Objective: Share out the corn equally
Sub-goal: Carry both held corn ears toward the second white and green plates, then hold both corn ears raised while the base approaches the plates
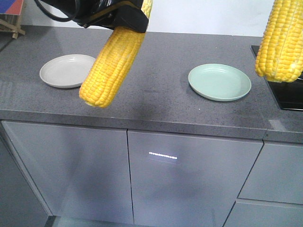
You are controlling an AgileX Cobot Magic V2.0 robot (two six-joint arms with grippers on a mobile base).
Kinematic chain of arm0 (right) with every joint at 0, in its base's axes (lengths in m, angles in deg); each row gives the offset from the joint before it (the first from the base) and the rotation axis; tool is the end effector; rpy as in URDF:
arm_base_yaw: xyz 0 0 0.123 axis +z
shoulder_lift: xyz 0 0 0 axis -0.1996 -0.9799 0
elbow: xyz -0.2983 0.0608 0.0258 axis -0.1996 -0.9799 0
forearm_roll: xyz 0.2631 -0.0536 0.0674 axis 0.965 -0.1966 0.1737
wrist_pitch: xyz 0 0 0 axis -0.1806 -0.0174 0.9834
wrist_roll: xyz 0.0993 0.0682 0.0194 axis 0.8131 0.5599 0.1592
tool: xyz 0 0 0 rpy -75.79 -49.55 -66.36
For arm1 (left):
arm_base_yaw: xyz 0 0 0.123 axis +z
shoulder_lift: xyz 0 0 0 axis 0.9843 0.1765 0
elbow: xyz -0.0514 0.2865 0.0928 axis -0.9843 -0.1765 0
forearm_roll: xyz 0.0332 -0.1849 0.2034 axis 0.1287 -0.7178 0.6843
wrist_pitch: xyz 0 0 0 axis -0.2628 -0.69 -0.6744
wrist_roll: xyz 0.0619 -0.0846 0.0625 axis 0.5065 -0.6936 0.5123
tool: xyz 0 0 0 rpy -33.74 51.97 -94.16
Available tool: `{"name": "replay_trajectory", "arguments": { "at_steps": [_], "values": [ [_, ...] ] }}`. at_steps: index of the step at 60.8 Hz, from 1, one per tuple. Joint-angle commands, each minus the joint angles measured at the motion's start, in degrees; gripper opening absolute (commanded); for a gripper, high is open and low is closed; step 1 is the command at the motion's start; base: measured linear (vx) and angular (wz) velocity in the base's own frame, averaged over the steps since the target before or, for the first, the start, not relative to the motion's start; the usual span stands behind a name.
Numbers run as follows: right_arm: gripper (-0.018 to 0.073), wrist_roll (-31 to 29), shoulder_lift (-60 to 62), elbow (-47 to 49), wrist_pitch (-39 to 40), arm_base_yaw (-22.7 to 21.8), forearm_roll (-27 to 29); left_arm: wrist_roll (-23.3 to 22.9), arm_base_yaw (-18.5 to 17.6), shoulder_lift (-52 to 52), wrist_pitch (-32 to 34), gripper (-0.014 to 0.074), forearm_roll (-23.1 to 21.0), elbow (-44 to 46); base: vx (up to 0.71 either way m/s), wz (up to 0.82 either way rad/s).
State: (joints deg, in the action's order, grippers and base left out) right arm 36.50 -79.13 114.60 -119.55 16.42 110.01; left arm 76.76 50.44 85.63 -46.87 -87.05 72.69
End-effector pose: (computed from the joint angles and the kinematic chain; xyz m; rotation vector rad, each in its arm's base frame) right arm 0.2429 0.0671 0.5854 -0.3662 2.0037 0.4240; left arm 0.3195 -0.2239 0.5026 0.6564 2.2149 -0.6756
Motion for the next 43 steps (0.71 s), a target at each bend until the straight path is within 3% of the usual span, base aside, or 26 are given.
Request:
{"name": "replay_trajectory", "arguments": {
  "at_steps": [1,43],
  "values": [
    [-0.0004,-0.45,1.24,1.09,0.27,-0.36,0.81,0.02,0.05,-2.28,3.29,-0.0007,-1.48,1.50,0.09,-0.08],
    [-0.0004,-0.45,1.24,1.09,0.27,-0.36,0.81,0.02,0.05,-2.28,3.29,-0.0007,-1.48,1.50,0.08,-0.07]
  ]
}}
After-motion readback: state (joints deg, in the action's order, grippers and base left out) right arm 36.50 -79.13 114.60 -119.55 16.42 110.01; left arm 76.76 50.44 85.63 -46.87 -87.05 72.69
